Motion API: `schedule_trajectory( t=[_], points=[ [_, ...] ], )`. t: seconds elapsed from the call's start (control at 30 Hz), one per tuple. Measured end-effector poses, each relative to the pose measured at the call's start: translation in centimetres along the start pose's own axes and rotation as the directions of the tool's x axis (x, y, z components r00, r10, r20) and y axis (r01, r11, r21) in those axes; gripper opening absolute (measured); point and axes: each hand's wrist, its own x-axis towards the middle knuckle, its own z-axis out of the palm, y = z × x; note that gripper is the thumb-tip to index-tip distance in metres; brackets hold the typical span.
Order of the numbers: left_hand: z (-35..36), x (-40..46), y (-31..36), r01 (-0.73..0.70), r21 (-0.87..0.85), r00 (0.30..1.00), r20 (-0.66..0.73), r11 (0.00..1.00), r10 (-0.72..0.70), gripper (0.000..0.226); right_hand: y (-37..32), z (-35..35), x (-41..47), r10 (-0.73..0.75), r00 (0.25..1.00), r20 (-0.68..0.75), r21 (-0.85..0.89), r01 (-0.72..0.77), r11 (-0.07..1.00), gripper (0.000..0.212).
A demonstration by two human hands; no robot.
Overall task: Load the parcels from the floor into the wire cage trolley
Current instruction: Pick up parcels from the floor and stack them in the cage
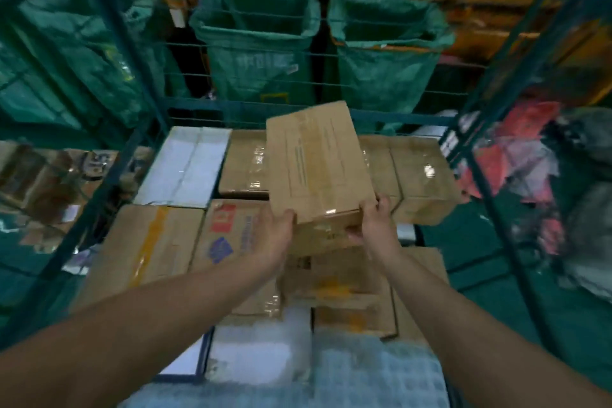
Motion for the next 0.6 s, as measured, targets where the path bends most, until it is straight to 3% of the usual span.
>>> schedule_trajectory(
  t=[0.13,0.3,0.4,0.5,0.6],
  points=[
    [8.2,-6.2,-0.7,0.029,0.048,0.99,0.135,0.998,-0.035,0.067,2.3,-10.9,-2.3,0.013,0.996,-0.084,0.055,-0.009,0.998,0.031],
    [16.7,-11.0,-2.3,0.078,0.092,0.957,0.271,0.993,-0.1,0.079,4.5,-21.4,-4.1,0.037,0.986,-0.161,-0.064,-0.047,0.997,0.033],
    [20.9,-12.5,-3.5,0.127,0.132,0.927,0.338,0.983,-0.165,0.057,6.6,-25.9,-3.8,0.079,0.976,-0.202,-0.084,-0.097,0.992,0.028],
    [23.4,-12.8,-6.0,0.191,0.141,0.895,0.381,0.971,-0.232,0.056,9.3,-28.3,-3.2,0.112,0.969,-0.221,-0.096,-0.136,0.986,0.023],
    [25.3,-12.3,-8.3,0.22,0.148,0.892,0.37,0.964,-0.26,0.039,12.6,-29.3,-1.3,0.171,0.962,-0.211,-0.035,-0.182,0.983,0.026]
  ],
)
